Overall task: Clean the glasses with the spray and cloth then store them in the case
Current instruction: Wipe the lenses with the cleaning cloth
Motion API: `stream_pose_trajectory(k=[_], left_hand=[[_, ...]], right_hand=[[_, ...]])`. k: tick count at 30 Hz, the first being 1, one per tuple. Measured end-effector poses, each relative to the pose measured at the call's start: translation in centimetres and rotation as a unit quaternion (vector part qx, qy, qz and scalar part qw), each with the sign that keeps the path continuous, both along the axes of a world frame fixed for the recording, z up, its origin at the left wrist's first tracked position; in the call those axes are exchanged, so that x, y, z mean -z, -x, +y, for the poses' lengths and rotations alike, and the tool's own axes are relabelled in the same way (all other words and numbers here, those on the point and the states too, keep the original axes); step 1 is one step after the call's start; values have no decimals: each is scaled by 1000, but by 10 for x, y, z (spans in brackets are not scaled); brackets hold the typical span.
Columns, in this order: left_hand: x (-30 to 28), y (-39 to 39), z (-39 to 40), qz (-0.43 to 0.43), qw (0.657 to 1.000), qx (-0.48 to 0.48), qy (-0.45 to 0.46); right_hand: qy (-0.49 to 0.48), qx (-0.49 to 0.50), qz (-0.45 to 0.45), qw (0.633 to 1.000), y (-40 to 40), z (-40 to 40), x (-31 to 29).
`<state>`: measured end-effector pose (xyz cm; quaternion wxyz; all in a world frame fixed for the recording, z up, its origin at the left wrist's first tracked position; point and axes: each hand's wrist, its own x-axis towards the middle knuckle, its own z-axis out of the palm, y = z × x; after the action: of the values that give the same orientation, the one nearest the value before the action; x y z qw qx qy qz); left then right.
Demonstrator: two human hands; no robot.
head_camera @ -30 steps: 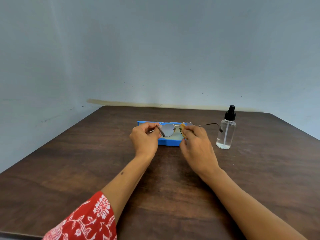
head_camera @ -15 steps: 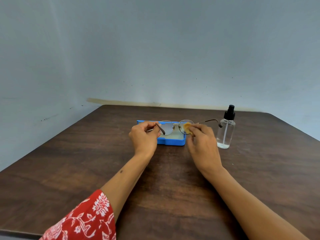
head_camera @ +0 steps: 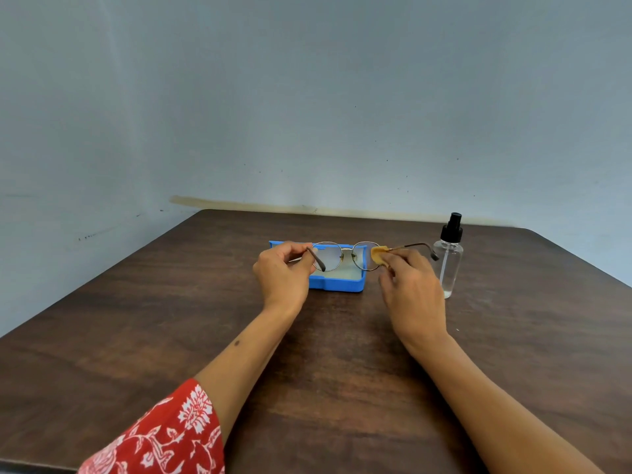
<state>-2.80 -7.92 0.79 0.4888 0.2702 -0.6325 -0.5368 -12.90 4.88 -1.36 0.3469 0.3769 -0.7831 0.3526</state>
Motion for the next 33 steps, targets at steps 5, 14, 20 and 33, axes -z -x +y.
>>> stream_pose_trajectory(k=[5,14,20,33], left_hand=[[2,0,3,-16,1000,4,19],[-1,1,3,-9,1000,3,8],[2,0,3,0,1000,15,25],[0,1,2,-13,999,21,30]], right_hand=[[-13,-65,27,997,-6,-8,3],[-10,-31,75,997,1,-4,-1],[-8,-80,90,993,-6,-12,2],[-79,-12,108,991,-5,-12,3]])
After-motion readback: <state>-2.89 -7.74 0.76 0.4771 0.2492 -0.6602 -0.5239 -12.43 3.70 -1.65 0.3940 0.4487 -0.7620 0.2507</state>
